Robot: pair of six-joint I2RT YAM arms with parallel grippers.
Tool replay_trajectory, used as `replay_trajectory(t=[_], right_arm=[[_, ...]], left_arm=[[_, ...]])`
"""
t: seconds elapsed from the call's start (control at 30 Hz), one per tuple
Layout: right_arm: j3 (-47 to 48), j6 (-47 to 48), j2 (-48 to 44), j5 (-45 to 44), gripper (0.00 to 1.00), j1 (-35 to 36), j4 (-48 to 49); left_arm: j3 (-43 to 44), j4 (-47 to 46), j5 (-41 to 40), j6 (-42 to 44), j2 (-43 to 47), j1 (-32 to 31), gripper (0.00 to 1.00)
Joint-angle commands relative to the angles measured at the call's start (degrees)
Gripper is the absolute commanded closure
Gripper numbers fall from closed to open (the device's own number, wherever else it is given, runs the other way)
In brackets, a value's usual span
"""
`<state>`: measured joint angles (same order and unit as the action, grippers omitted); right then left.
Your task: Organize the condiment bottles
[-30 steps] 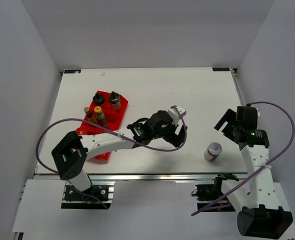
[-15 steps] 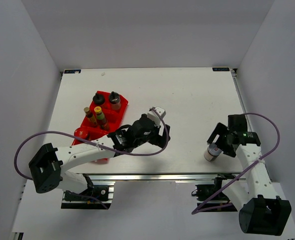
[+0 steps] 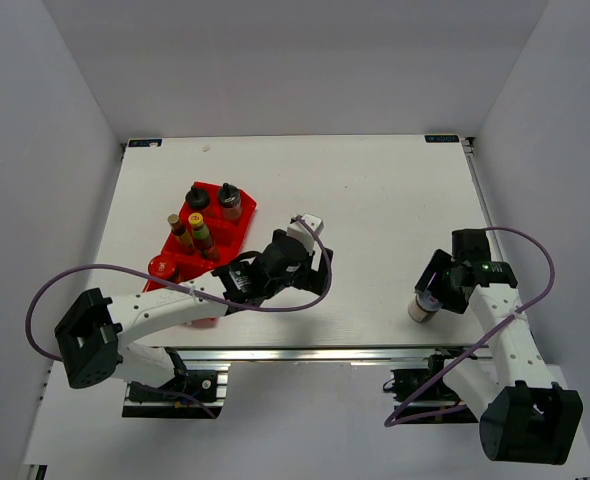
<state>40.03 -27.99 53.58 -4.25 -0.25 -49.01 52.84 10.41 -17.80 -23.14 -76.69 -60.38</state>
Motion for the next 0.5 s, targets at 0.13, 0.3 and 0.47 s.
replay_trajectory(t=[0.13, 0.3, 0.47], right_arm=[[0.8, 2.1, -1.2, 5.6, 0.62, 1.7, 1.5], [4.4, 3.6, -2.5, 11.3, 0.67, 4.6, 2.8], [7.6, 0.8, -1.5, 9.8, 0.75, 13.4, 5.1]], left_arm=[[-1.1, 2.3, -2.0, -0.5, 4.2, 0.1, 0.02], [-1.2, 4.9, -2.0, -0.7, 6.6, 0.1, 0.02], [-2.9, 6.4, -2.4, -0.7, 10.3, 0.1, 0.02]])
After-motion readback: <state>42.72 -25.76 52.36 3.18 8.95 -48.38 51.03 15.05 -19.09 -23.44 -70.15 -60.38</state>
